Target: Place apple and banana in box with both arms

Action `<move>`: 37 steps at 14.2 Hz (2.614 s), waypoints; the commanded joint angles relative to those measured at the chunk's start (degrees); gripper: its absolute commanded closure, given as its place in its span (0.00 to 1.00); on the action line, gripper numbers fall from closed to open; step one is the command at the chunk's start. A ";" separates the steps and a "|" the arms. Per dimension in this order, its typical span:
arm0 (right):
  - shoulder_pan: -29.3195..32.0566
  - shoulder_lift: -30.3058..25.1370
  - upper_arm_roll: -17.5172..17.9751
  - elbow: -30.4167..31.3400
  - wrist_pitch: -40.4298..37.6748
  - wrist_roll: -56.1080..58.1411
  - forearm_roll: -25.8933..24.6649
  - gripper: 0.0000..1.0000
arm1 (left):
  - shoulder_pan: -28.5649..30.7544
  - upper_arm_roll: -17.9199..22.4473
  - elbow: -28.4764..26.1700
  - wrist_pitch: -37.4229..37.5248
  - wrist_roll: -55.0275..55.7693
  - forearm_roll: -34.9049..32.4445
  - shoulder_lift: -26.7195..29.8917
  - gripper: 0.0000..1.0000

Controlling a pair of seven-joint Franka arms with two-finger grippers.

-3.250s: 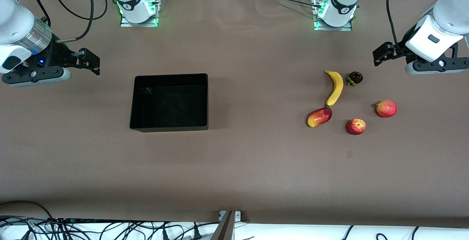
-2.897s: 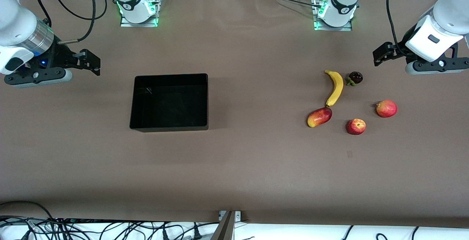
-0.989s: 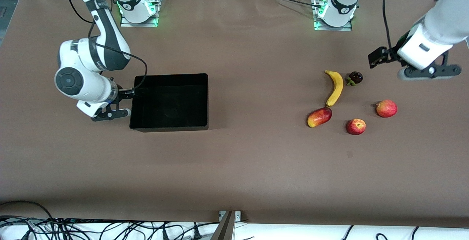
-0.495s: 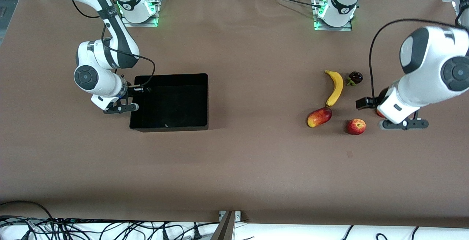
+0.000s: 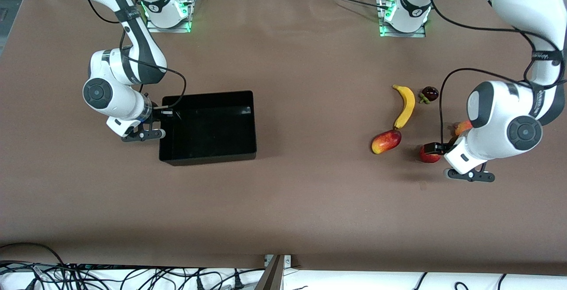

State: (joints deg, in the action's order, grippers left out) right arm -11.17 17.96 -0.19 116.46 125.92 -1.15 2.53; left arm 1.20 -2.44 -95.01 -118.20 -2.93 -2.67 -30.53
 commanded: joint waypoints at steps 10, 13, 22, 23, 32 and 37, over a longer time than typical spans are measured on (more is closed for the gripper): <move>-25.29 20.34 2.39 -35.22 -10.35 -30.56 12.67 1.00 | 1.61 -0.19 -4.57 -8.53 -2.61 -3.93 -6.29 0.08; -29.16 25.01 2.30 -39.55 -9.74 -37.06 12.41 1.00 | 1.70 -0.28 -4.74 -8.01 -2.70 -4.01 -6.64 0.59; -31.11 26.96 1.77 -39.56 -6.13 -38.41 10.66 0.00 | 0.56 -3.08 6.39 8.22 -2.26 -3.75 -2.95 0.92; -30.58 26.60 1.68 -39.91 -6.65 -38.32 10.74 0.00 | 0.56 -4.57 8.77 11.12 -1.82 -3.31 -2.86 0.92; -24.27 10.53 -9.57 -42.46 -19.81 -29.46 3.88 0.00 | -2.86 -21.29 6.96 14.95 15.49 -0.41 -3.47 0.88; -20.83 -1.50 -12.11 -33.53 -28.98 -19.16 5.03 0.00 | -3.40 -21.81 -8.67 2.66 18.57 -0.58 -0.15 0.88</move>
State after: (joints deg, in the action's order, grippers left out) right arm -32.76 23.21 -12.09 74.77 97.25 -22.84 7.20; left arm -2.80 -23.70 -96.65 -111.04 14.34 -4.01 -34.39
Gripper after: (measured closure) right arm 0.000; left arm 0.300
